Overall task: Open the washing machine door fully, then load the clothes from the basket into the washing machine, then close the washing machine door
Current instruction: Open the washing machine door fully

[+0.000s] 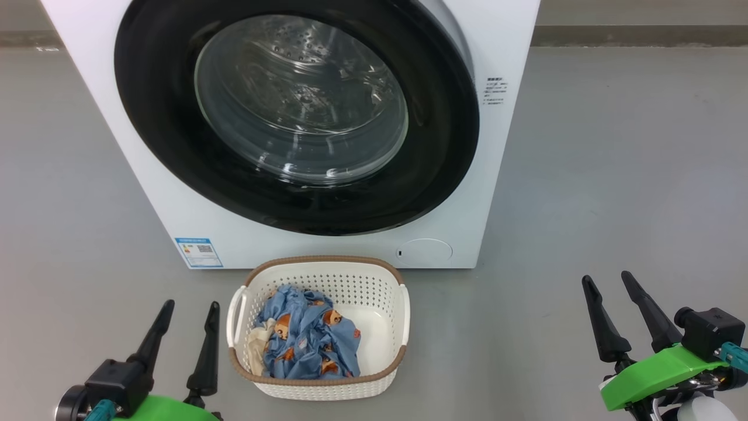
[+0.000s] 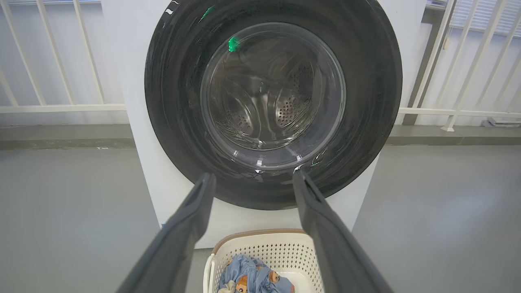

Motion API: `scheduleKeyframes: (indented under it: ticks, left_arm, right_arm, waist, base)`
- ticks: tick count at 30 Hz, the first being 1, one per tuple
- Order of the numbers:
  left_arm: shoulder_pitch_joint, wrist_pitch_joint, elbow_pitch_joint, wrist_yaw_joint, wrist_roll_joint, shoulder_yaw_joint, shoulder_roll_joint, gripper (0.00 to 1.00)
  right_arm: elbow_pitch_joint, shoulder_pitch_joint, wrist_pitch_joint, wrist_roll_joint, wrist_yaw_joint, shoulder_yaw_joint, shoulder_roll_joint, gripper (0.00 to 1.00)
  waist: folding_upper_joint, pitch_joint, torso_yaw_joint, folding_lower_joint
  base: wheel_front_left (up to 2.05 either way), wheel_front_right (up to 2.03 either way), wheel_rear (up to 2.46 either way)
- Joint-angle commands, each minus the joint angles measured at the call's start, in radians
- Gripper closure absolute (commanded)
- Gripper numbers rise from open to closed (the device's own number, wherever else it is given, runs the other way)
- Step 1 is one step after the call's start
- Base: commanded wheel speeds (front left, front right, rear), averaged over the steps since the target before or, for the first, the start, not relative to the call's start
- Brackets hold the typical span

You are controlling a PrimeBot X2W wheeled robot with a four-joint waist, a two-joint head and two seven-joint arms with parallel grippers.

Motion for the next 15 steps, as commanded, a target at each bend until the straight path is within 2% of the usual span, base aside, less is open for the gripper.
scheduleKeyframes:
  ticks: [1, 15]
  left_arm:
    - [-0.044, -0.009, -0.023, -0.003, -0.012, 0.032, 0.023, 0.0]
    - [-0.042, -0.009, -0.023, -0.003, -0.014, 0.029, 0.021, 0.0]
  right_arm:
    - [-0.023, -0.035, -0.013, 0.004, -0.001, 0.023, -0.013, 0.0]
    - [-0.021, -0.036, -0.013, 0.008, -0.001, 0.027, -0.016, 0.0]
  waist:
    - [0.0, 0.0, 0.0, -0.0001]
    - [0.0, 0.002, 0.0, -0.0001]
  base:
    - [0.31, 0.31, -0.61]
    - [0.03, 0.03, -0.06]
